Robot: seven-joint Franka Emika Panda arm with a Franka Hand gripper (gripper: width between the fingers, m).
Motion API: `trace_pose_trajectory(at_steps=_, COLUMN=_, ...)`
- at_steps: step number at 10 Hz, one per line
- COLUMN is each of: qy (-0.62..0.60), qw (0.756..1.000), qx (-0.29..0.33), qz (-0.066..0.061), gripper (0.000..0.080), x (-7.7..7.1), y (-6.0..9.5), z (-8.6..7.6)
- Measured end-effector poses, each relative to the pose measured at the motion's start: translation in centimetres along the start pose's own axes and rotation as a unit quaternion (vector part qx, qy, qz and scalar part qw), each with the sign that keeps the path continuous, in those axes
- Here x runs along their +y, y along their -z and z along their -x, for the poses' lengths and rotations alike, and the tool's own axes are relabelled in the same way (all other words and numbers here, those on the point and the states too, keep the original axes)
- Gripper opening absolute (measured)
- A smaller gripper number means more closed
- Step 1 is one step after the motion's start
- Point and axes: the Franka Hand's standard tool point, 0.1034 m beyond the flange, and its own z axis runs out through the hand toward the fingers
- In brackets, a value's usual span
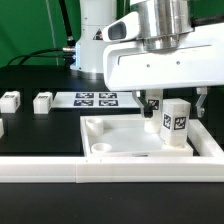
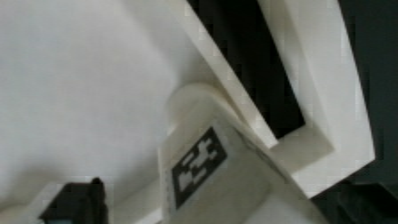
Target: Assemble square table
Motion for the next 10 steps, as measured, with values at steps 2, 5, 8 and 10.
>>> trace_pose_trajectory(at_steps=2, qy=0.127, qw=0.991, qx=-0.011, qz=0.027, gripper=0.0649, x=-0.66, y=0.11, z=0.35)
trace_pose_trajectory(at_steps=5, qy=0.248, qw=0.968, qx=-0.012, qz=0.031, gripper=0.0649, x=-0.61, y=0.21, z=0.13)
trace_pose_trajectory(at_steps=8, qy=0.326, qw=0.945, qx=-0.013, qz=0.030, gripper=0.0649, x=-0.52, y=0.33, z=-0.13)
trace_pose_trajectory(at_steps=10, qy=0.334, qw=0.942, qx=-0.013, qz=0.030, gripper=0.0649, x=-0.30, y=0.36, z=-0.29)
